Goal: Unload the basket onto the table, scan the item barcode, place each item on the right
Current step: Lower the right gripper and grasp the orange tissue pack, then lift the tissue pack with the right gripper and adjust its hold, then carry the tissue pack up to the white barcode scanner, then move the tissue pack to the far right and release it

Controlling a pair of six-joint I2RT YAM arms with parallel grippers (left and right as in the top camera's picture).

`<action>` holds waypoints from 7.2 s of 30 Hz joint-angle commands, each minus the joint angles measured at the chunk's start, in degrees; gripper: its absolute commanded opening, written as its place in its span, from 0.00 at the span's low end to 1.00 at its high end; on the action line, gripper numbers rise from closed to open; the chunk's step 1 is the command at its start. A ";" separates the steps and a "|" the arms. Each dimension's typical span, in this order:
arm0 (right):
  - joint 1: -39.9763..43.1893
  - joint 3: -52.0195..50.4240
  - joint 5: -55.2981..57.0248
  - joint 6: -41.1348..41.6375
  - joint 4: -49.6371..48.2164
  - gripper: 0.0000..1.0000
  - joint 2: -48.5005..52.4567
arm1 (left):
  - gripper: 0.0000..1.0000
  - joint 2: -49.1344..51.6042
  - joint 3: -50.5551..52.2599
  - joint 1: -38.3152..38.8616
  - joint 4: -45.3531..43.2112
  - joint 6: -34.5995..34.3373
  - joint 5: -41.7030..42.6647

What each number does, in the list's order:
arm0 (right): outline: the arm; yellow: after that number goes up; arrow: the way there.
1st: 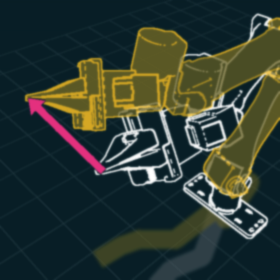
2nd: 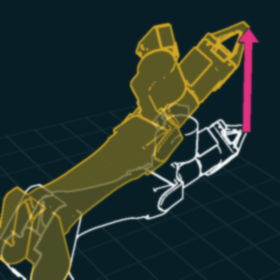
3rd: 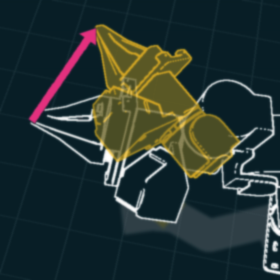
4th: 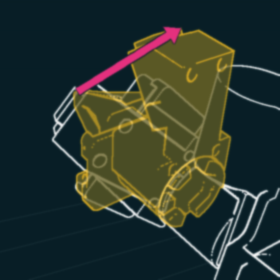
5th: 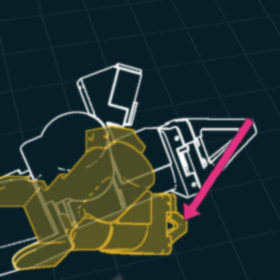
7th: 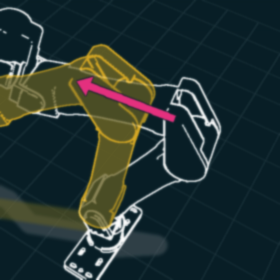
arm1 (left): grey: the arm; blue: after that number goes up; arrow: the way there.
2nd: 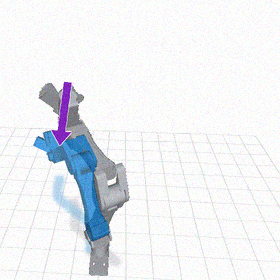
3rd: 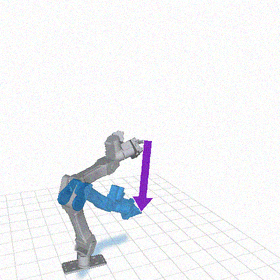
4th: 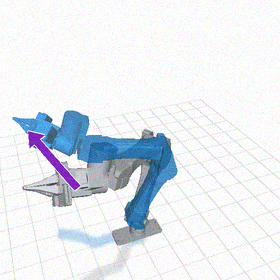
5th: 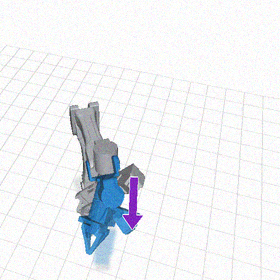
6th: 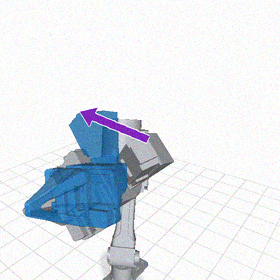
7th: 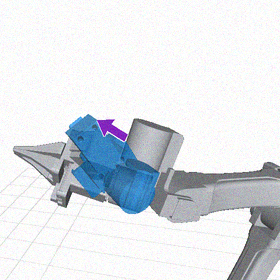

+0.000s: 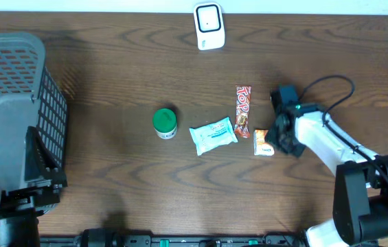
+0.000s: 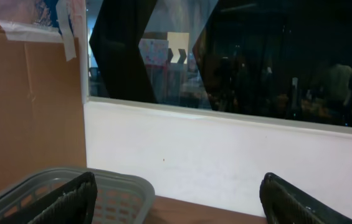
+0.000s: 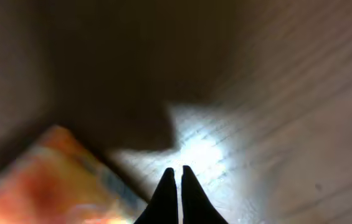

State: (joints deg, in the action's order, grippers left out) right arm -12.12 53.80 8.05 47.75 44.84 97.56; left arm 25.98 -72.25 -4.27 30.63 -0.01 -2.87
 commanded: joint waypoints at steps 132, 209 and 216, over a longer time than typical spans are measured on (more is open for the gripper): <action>-13.31 24.74 -33.00 -24.24 24.90 0.60 10.56 | 0.84 1.49 3.23 -0.90 -15.41 -1.05 0.94; -14.32 58.36 4.96 -49.33 -54.90 0.52 40.30 | 0.84 -18.75 24.57 -0.92 -21.07 -6.10 1.38; -14.03 58.36 11.15 -47.23 -19.52 0.52 22.53 | 0.84 -18.75 24.57 -0.92 -25.09 -6.12 1.40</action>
State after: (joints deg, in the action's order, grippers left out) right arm -27.07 110.76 14.57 -0.89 16.51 130.32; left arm 7.68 -48.05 -4.89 6.55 -5.82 -1.83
